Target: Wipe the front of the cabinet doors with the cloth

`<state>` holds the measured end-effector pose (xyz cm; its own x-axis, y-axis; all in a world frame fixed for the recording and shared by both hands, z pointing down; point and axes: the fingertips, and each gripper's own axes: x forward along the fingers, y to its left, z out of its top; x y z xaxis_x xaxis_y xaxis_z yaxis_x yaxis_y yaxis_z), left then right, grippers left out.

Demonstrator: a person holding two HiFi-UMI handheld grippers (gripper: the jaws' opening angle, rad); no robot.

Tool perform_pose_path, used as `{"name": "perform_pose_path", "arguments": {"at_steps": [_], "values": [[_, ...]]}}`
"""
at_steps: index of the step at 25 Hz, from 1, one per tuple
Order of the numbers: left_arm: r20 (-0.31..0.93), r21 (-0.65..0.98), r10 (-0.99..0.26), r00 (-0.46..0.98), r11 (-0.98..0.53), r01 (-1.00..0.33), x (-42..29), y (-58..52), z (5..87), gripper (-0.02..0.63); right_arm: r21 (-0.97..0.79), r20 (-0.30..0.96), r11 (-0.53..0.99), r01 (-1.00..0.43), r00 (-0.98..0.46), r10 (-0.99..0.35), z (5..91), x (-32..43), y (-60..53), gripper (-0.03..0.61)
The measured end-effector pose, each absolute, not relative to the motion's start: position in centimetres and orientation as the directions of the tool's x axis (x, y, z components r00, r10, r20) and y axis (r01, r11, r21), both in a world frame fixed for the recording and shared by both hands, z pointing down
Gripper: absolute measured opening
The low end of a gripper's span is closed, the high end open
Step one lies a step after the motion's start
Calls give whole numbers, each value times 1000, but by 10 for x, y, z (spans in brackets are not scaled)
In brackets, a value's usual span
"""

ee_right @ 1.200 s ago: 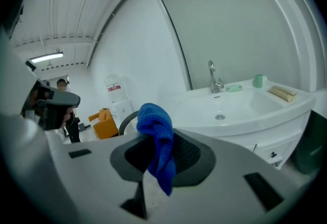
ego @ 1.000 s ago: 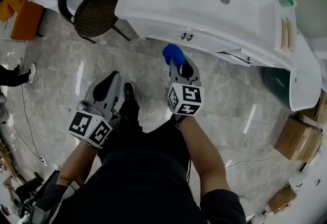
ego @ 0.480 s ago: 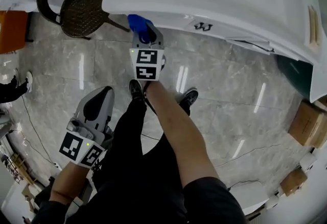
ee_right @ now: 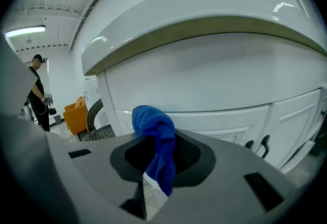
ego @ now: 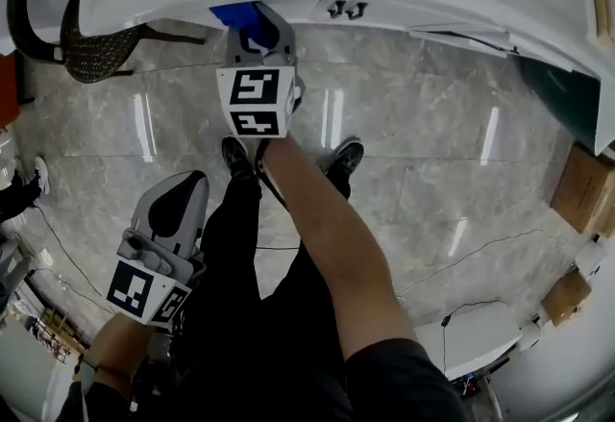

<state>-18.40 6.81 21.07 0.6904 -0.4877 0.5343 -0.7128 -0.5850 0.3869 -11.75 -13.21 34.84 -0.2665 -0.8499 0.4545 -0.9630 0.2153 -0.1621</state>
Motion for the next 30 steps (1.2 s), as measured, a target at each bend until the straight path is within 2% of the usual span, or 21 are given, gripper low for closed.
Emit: {"name": "perform_pose_path", "arguments": {"at_steps": [9,17,23,30], "values": [[515,453,-443,733,-585,-672,-100,81,231,0,-134,483,70,-989,-127,-866,348,17,-118,67],[506,478,-448,737,-566,-672,-81,88,239,0,-136,498,-42,-990,-32,-867,355,81,-102,67],[504,488,-480,717,-527,-696,-122,87,249,0,-194,461,-85,-977,-15,-887,352,45,-87,67],[520,468,-537,664,-471,-747,-212,74,269,0,-220,495,60,-974,-164,-853,396,-99,-99,67]]}}
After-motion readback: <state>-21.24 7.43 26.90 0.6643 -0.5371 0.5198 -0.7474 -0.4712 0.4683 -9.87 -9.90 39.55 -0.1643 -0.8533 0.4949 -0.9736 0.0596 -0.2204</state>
